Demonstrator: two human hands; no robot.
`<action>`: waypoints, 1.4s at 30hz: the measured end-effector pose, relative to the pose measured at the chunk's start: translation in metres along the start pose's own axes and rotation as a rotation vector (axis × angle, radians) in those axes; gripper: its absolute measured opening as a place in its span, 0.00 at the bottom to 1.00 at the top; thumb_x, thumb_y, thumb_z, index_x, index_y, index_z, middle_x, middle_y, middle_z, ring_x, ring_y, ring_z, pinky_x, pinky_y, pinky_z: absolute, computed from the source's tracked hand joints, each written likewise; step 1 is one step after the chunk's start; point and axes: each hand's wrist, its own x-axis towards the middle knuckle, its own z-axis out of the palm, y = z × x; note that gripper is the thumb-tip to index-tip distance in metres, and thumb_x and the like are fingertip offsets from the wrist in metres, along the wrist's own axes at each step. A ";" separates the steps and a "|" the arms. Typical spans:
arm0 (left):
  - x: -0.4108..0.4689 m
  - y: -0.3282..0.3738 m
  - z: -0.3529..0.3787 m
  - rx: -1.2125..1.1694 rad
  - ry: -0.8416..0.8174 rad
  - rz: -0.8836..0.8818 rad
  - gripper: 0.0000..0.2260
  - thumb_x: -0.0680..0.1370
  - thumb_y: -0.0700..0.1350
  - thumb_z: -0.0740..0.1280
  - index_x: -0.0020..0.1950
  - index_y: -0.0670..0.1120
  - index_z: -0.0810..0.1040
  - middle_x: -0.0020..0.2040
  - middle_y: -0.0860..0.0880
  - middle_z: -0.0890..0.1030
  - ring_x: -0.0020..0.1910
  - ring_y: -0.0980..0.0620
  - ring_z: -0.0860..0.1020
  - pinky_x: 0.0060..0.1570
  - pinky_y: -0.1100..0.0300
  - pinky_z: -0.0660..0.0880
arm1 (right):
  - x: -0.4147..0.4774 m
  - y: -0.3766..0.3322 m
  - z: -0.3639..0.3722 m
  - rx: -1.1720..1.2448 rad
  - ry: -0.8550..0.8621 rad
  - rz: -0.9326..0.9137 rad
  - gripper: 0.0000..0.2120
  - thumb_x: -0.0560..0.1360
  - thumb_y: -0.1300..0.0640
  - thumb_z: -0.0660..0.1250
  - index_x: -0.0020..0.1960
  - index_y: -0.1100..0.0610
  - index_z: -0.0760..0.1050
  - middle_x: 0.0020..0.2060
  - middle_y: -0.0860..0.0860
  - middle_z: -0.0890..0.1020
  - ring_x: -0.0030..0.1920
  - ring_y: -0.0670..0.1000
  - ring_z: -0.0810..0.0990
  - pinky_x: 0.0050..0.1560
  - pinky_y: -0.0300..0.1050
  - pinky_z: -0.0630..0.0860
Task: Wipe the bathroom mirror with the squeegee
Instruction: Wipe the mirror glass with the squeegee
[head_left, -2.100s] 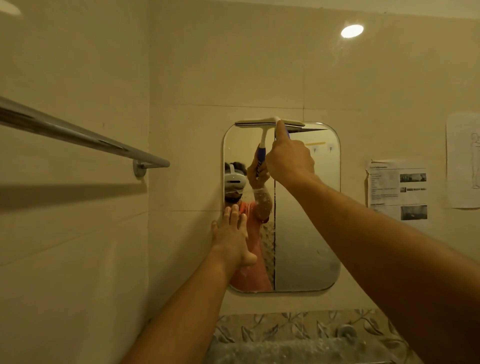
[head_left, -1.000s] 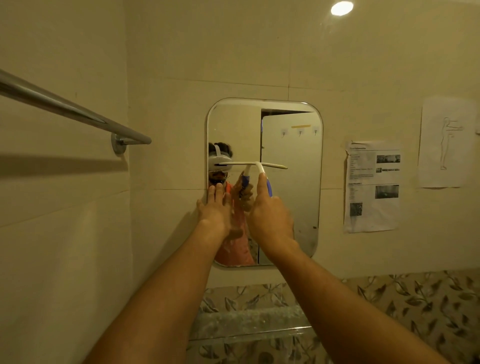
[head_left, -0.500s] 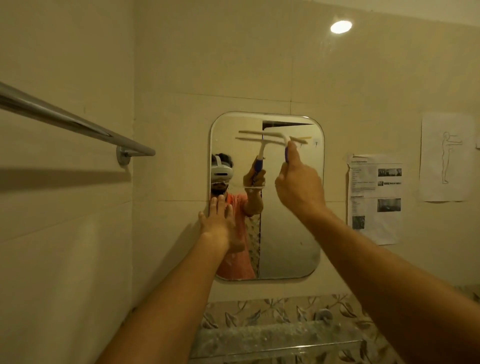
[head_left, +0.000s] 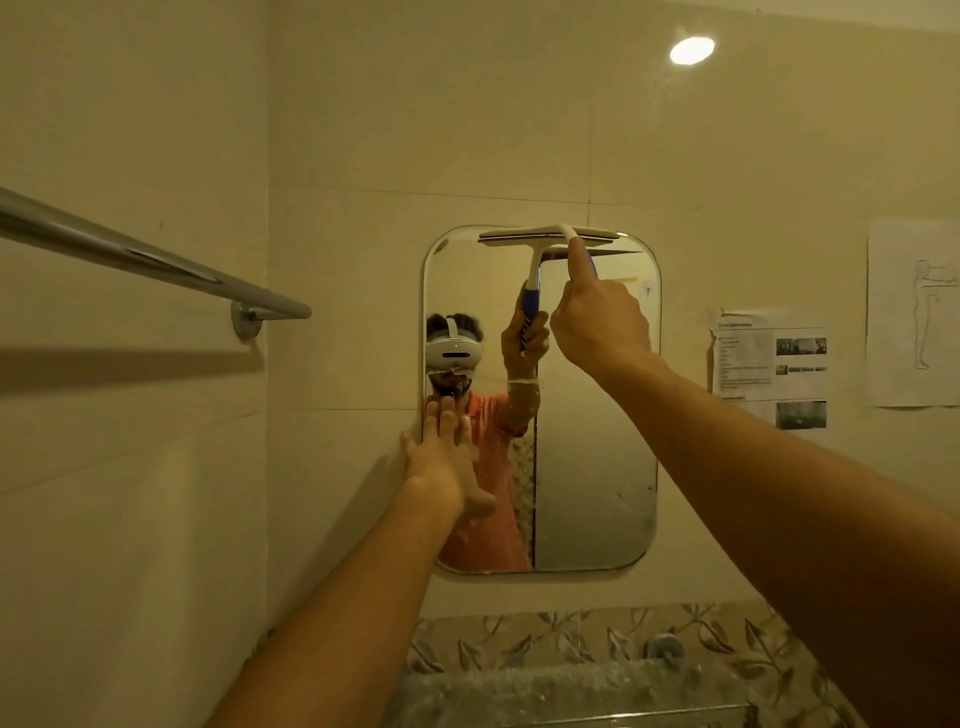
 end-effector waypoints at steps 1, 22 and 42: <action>0.001 0.001 0.001 0.003 0.005 -0.008 0.55 0.71 0.69 0.67 0.81 0.44 0.37 0.80 0.40 0.33 0.78 0.38 0.34 0.75 0.34 0.47 | -0.003 0.001 0.004 -0.001 0.005 0.002 0.36 0.83 0.61 0.59 0.83 0.47 0.43 0.43 0.57 0.78 0.33 0.51 0.73 0.31 0.45 0.68; -0.002 0.001 0.001 -0.011 -0.020 -0.039 0.53 0.71 0.67 0.67 0.82 0.47 0.39 0.80 0.42 0.33 0.78 0.40 0.34 0.75 0.36 0.49 | -0.119 0.036 0.047 0.017 -0.111 0.104 0.34 0.84 0.58 0.56 0.82 0.46 0.40 0.39 0.53 0.77 0.33 0.49 0.74 0.28 0.42 0.68; -0.005 0.004 0.003 -0.037 0.035 -0.029 0.53 0.71 0.67 0.67 0.82 0.46 0.39 0.80 0.42 0.33 0.79 0.40 0.35 0.76 0.37 0.50 | -0.034 0.048 -0.040 0.047 0.084 0.024 0.29 0.86 0.59 0.55 0.83 0.48 0.48 0.33 0.50 0.71 0.30 0.47 0.70 0.28 0.39 0.64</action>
